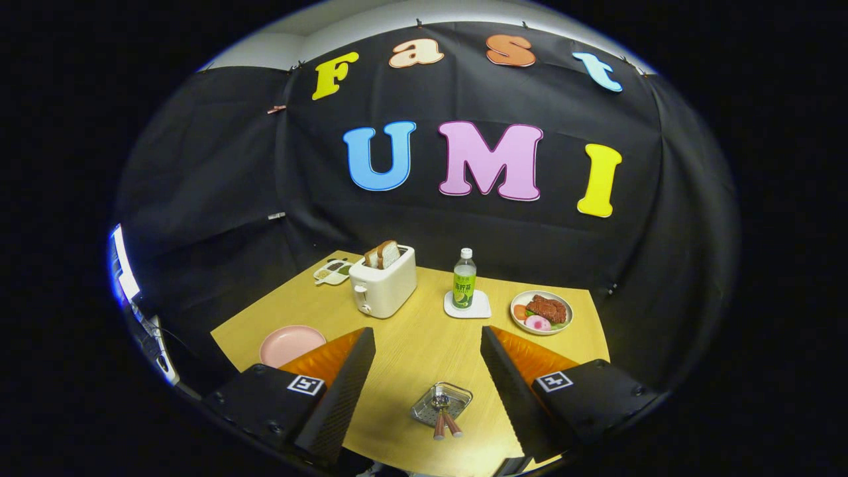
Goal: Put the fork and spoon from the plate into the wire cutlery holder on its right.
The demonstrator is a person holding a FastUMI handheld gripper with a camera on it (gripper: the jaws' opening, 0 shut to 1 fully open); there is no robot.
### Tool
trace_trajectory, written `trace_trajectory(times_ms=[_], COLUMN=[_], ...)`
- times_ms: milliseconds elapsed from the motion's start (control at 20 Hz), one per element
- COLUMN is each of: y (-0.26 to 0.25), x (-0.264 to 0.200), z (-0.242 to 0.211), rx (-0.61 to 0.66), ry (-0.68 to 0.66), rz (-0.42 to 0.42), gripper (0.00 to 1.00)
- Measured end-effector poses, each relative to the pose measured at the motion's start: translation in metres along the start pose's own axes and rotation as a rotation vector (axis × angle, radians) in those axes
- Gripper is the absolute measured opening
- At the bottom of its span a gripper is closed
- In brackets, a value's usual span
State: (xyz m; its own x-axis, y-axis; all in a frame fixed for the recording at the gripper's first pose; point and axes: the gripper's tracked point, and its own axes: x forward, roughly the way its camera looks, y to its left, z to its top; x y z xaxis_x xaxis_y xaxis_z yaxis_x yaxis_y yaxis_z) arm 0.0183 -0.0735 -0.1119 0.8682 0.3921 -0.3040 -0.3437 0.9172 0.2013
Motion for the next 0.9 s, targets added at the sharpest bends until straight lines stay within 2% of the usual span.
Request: trace_trajectory(times_ms=[250, 900], y=[0.004, -0.012], x=[-0.003, -0.019], z=[-0.003, 0.009], rx=[0.007, 0.011], ry=[-0.020, -0.056], rz=[0.027, -0.011], gripper=[0.99, 0.99])
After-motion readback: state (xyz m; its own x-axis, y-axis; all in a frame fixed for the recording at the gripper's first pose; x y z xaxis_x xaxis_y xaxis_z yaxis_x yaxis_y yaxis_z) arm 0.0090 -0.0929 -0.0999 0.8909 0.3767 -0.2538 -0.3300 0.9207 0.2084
